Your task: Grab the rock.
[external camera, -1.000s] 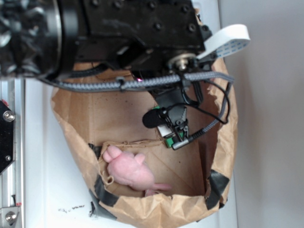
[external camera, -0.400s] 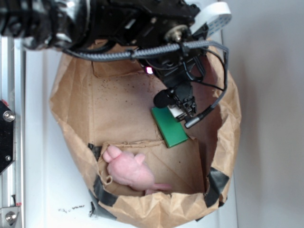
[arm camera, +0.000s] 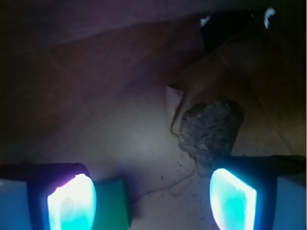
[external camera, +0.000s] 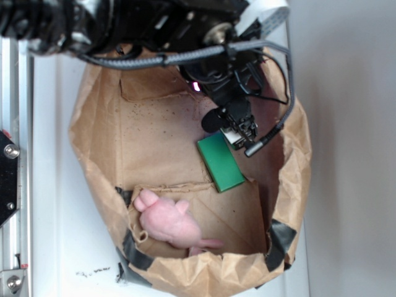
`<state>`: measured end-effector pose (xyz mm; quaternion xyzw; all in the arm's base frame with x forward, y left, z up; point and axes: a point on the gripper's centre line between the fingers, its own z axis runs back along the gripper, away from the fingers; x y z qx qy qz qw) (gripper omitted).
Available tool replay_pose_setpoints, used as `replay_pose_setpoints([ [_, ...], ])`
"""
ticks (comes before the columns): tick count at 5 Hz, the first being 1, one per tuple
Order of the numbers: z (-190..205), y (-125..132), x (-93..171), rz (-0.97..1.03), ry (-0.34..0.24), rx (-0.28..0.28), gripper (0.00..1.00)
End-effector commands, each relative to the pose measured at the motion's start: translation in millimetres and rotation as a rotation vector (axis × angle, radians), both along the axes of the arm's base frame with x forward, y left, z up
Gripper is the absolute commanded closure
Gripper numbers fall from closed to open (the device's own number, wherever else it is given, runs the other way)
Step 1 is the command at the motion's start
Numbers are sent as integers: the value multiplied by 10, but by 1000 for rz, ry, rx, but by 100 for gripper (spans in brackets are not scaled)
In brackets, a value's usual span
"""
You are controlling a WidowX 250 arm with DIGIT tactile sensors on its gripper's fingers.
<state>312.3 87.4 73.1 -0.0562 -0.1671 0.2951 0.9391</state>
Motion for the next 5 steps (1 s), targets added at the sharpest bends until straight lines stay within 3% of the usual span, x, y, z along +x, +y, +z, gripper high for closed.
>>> replay_pose_setpoints([
  [1,111,142,97,138,-20,61,0],
  [2,111,145,55,201,34,87,0],
  [4,41,141,91,248,47,135,0],
  [5,-42,129,149,253,23,138,0],
])
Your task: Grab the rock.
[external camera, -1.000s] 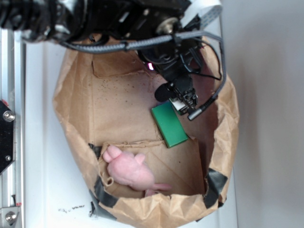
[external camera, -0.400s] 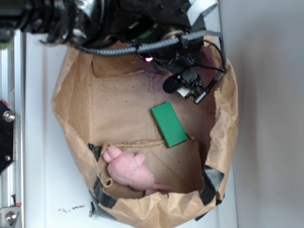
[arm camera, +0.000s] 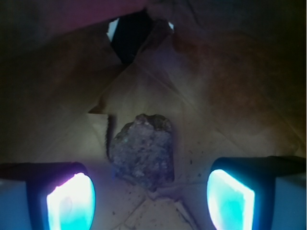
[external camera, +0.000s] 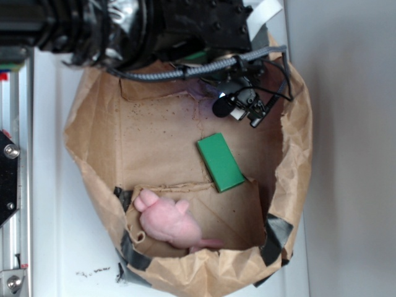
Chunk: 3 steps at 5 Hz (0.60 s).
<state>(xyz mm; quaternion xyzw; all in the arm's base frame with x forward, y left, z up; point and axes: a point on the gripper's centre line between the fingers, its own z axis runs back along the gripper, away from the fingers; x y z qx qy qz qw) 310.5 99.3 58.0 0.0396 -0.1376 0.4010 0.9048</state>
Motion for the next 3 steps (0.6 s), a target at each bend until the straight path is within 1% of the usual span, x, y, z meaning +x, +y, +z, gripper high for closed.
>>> replay_pose_setpoints([
  [1,35,9,263,7,-94,7,0],
  [2,-41,-16,329,-19,-73,-23,0],
  [3,-81,-83,368,-14,-71,-9,0],
])
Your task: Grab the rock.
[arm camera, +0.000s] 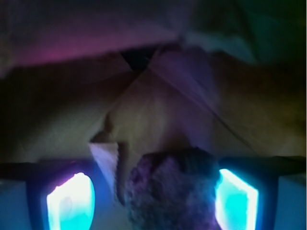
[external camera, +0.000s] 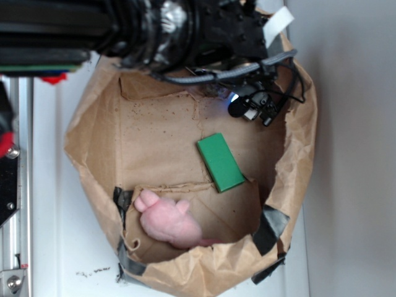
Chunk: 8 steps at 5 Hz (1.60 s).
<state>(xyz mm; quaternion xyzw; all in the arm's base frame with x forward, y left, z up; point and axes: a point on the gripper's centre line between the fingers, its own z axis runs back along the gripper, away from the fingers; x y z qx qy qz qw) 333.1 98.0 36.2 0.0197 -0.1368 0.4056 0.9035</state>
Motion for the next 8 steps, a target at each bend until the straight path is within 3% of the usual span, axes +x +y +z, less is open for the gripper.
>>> replay_pose_setpoints([
  [1,116,-94,118,-22,-66,43,31],
  [2,146,-102,64,-38,-77,48,100],
  [4,385,-18,-98,-141,-34,9,100],
  [5,656,38,-294,-389,-9,-58,100],
  [6,920,-23,-444,-600,2,-84,100],
  [7,1058,-229,-551,-678,-15,-57,100],
  [8,1218,-482,-689,-710,-41,25,100],
])
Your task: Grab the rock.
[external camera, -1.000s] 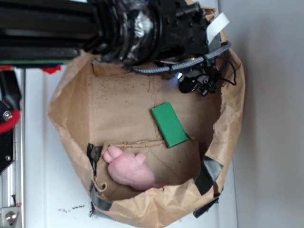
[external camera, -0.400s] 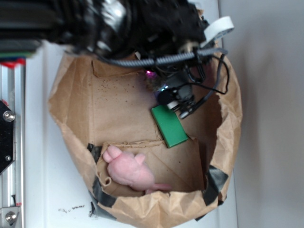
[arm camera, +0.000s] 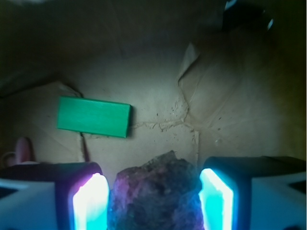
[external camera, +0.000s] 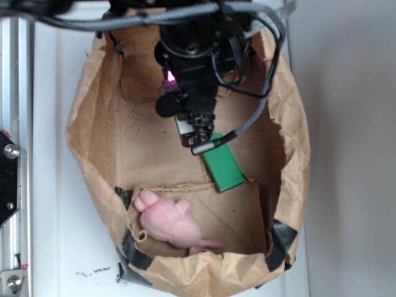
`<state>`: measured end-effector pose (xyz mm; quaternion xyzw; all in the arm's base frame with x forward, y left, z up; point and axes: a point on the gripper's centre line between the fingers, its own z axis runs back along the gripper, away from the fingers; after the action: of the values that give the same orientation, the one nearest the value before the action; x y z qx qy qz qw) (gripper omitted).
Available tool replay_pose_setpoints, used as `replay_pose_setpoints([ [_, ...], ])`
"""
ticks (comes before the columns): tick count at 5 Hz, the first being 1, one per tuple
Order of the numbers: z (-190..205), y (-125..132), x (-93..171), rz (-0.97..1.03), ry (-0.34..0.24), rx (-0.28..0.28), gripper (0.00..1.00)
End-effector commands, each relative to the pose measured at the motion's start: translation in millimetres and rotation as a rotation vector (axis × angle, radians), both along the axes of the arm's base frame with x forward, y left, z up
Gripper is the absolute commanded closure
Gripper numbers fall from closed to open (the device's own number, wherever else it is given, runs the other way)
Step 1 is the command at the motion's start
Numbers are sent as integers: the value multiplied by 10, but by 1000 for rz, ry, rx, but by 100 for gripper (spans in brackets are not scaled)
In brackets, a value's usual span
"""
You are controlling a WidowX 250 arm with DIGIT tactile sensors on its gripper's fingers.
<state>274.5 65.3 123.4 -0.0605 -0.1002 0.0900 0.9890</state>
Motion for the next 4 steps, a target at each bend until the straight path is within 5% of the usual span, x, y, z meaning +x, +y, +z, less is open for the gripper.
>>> replay_pose_setpoints([
  [1,473,-322,-147,-79,-110,101,100],
  [4,729,-463,36,-91,-150,80,100],
])
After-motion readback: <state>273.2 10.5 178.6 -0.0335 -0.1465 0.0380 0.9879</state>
